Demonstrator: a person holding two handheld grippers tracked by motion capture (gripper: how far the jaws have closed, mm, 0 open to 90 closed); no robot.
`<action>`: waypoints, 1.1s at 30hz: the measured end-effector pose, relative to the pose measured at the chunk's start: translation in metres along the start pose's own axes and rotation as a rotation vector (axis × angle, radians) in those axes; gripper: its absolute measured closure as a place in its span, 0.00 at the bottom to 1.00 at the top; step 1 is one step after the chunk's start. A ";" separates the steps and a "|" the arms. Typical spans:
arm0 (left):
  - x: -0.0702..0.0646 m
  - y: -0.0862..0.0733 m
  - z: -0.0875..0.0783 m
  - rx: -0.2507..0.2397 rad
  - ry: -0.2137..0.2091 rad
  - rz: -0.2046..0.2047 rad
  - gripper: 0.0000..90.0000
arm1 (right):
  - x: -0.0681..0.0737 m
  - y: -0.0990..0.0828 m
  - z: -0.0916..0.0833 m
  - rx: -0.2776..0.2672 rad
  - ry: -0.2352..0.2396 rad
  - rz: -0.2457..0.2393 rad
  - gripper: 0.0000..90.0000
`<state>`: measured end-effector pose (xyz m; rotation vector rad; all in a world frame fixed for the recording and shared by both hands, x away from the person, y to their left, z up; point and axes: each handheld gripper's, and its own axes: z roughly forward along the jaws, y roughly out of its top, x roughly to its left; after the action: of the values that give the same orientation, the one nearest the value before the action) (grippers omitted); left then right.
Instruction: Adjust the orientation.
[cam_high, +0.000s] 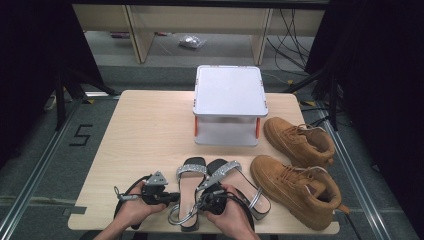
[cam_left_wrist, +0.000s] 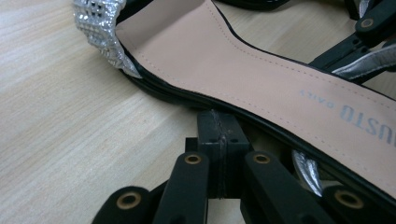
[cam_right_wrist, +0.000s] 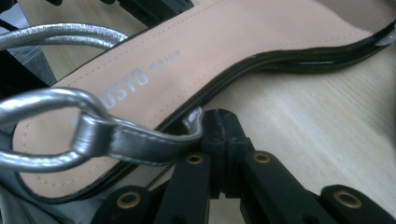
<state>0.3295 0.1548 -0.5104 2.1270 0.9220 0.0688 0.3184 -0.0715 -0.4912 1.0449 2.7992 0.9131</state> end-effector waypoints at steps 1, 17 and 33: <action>0.000 0.000 0.000 -0.008 0.000 -0.005 0.99 | 0.000 0.000 0.001 -0.003 -0.002 -0.001 1.00; 0.010 0.003 -0.033 -0.114 0.085 -0.113 0.61 | -0.006 0.001 -0.013 -0.005 -0.019 0.213 0.73; 0.021 0.007 -0.047 -0.191 0.171 -0.112 0.48 | 0.020 0.050 -0.002 0.034 -0.036 0.419 0.38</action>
<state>0.3337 0.1960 -0.4788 1.9110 1.0878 0.2756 0.3321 -0.0297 -0.4591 1.6747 2.6189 0.8607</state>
